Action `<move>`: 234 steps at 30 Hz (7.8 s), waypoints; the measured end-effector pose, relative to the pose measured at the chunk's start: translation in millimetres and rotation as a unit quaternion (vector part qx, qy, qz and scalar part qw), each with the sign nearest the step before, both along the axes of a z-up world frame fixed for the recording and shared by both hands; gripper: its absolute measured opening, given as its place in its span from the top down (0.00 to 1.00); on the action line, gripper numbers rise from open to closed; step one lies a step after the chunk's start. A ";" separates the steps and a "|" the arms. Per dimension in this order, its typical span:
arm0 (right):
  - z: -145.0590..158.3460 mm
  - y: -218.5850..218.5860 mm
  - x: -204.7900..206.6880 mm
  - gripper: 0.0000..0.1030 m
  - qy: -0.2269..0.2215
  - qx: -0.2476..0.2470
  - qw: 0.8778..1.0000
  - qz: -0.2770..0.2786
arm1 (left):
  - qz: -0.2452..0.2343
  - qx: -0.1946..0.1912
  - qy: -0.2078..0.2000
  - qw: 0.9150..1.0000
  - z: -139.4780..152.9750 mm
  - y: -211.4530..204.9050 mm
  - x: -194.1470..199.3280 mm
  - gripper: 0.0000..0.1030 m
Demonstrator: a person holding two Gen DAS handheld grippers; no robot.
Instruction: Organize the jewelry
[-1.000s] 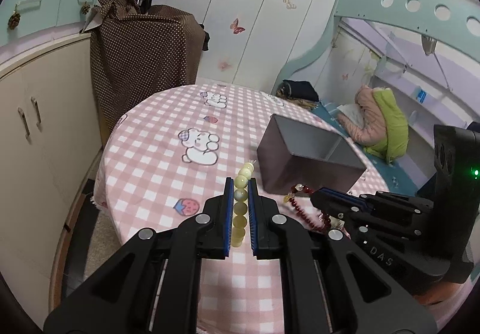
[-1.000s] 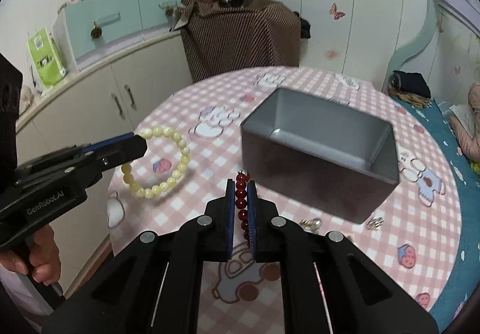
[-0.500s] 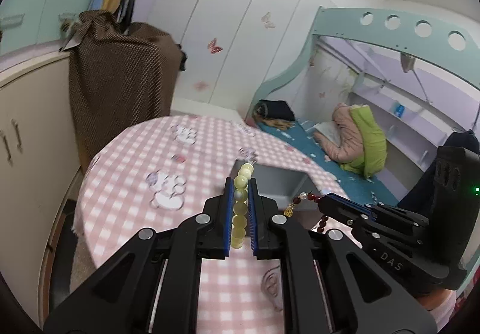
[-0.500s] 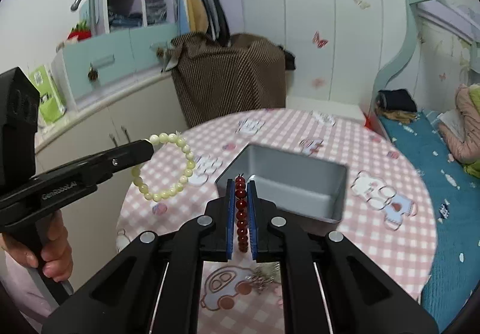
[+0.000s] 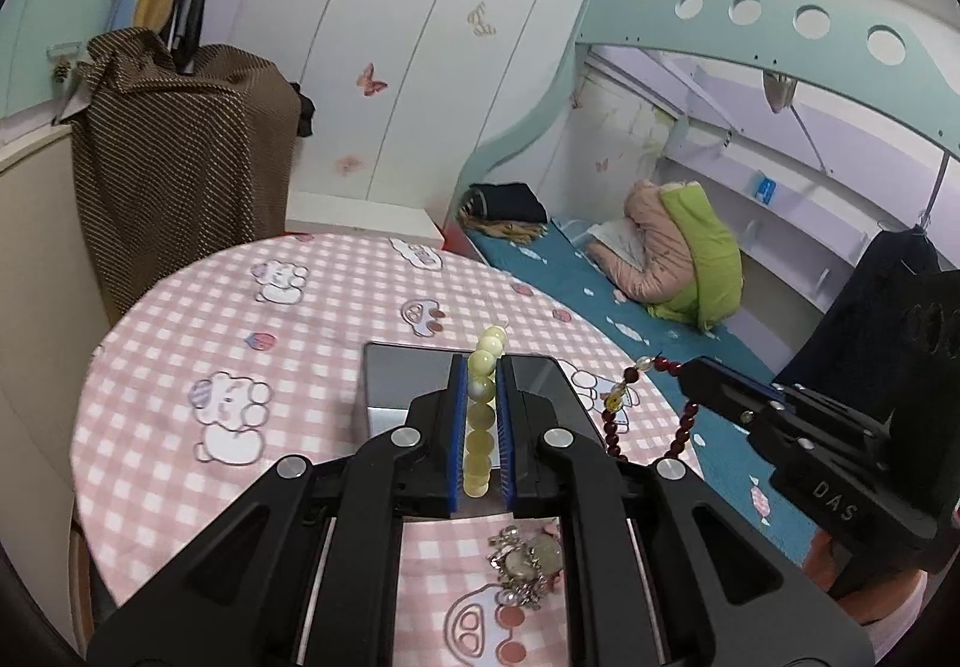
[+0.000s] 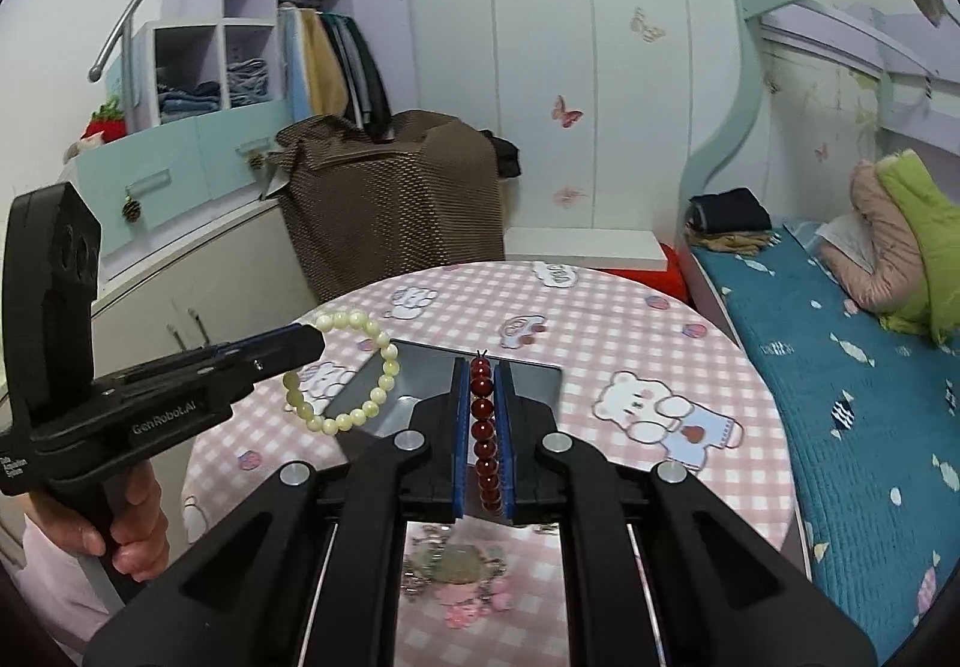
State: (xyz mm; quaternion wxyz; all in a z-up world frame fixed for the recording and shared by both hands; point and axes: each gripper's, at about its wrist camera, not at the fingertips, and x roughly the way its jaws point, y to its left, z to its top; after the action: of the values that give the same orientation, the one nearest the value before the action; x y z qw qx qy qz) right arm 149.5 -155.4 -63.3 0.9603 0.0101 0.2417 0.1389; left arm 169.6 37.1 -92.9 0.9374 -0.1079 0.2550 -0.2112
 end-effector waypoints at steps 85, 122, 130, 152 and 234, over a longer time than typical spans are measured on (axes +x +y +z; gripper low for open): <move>-51.4 -43.8 -11.4 0.12 0.080 0.009 0.988 -0.133 | 0.003 0.125 0.051 0.991 -51.2 -31.4 -42.1 0.12; -88.7 -80.7 -17.8 0.14 0.123 0.043 0.983 -0.133 | -0.056 0.209 0.100 0.971 -104.7 -81.1 -27.8 0.84; -87.2 -78.2 -17.1 0.14 0.122 0.043 0.983 -0.129 | -0.053 0.179 0.098 0.978 -92.1 -63.8 -31.2 0.84; -84.6 -54.0 -16.2 0.14 0.129 0.026 0.986 -0.106 | -0.038 0.139 0.124 0.982 -99.1 -22.4 -41.3 0.56; -81.7 2.5 -14.2 0.28 0.150 0.000 0.988 -0.022 | -0.133 0.140 0.066 0.979 -96.0 -33.6 -21.8 0.90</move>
State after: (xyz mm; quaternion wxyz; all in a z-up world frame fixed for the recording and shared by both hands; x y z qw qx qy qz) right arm 135.3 -152.9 -145.0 0.9160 0.0361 0.3826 0.1149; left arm 147.8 3.4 -188.9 0.8881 0.0456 0.3550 -0.2883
